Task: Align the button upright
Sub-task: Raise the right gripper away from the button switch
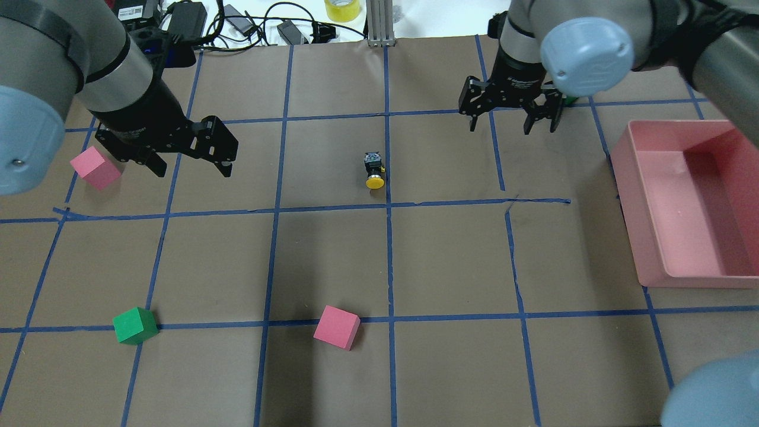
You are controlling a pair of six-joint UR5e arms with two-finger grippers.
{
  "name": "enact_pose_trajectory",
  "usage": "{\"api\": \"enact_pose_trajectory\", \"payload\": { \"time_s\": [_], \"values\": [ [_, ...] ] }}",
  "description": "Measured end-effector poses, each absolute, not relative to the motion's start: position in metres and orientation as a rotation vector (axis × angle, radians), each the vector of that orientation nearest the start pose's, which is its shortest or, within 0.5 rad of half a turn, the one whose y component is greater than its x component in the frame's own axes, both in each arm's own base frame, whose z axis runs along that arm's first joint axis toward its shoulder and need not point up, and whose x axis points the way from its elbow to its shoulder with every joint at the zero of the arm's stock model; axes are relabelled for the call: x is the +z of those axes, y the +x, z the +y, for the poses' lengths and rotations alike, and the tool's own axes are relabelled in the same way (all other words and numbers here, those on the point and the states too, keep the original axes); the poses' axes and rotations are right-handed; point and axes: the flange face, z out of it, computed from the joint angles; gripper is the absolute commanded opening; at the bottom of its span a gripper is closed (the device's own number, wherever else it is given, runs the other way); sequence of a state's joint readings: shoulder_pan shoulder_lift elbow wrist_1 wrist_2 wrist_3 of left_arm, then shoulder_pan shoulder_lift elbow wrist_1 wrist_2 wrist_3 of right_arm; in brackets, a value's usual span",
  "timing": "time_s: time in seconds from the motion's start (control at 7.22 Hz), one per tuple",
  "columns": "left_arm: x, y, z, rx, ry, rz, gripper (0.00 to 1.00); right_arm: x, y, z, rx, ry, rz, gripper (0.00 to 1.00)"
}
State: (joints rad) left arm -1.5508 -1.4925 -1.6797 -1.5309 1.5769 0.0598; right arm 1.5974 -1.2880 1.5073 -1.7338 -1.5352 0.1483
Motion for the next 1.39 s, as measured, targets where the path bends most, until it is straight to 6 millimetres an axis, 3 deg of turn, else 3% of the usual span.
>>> {"api": "enact_pose_trajectory", "payload": {
  "time_s": [0.28, 0.42, 1.39],
  "values": [
    [0.476, -0.124, -0.462, -0.014, 0.062, 3.134, 1.00, 0.418, 0.137, -0.562, 0.119, 0.210, 3.107, 1.00],
    [0.476, -0.123, -0.462, -0.014, 0.062, 3.134, 1.00, 0.424, 0.133, -0.554, 0.152, 0.223, 3.109, 1.00],
    [0.475, -0.122, -0.463, -0.014, 0.058, 3.135, 1.00, 0.426, 0.134, -0.547, 0.185, 0.222, 3.107, 1.00]
  ]
}}
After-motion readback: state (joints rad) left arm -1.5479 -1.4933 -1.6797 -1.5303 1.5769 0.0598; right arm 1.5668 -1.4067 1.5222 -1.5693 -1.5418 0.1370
